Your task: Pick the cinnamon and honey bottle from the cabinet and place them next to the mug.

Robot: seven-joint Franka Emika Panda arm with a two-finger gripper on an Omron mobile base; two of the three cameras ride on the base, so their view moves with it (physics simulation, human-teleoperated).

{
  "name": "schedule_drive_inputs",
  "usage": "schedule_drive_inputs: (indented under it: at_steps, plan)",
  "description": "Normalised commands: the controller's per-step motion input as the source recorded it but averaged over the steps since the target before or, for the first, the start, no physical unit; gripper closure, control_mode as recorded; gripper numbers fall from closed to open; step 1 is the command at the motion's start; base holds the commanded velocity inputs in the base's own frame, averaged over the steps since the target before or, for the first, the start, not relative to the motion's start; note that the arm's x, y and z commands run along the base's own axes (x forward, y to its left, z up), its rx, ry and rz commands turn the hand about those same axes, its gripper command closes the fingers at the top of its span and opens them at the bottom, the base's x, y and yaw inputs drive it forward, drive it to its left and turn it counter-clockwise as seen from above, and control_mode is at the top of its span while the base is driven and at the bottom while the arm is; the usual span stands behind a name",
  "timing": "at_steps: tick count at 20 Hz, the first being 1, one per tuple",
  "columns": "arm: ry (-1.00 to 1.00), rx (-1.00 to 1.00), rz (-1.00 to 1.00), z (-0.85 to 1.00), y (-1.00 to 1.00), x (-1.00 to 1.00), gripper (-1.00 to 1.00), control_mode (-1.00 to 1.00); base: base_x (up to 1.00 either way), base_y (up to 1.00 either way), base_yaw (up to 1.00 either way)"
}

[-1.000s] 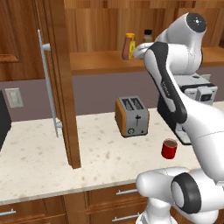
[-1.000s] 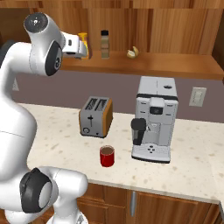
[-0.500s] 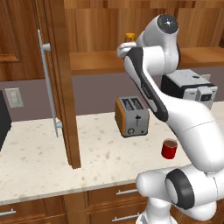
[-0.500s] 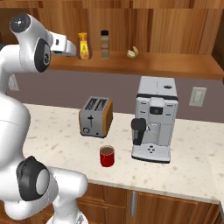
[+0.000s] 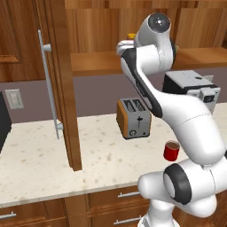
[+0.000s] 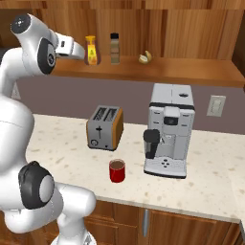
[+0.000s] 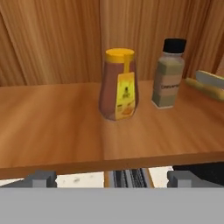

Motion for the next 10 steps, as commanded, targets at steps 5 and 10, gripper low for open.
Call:
schedule_drive_inputs:
  at_steps: [5, 10]
  plan:
    - [0.01, 0.0, 0.0, 0.06, -0.15, 0.39, -1.0, -1.0, 0.0, 0.0, 0.0]
    - [0.0, 0.0, 0.03, 0.0, -0.3, 0.24, -1.0, -1.0, 0.0, 0.0, 0.0]
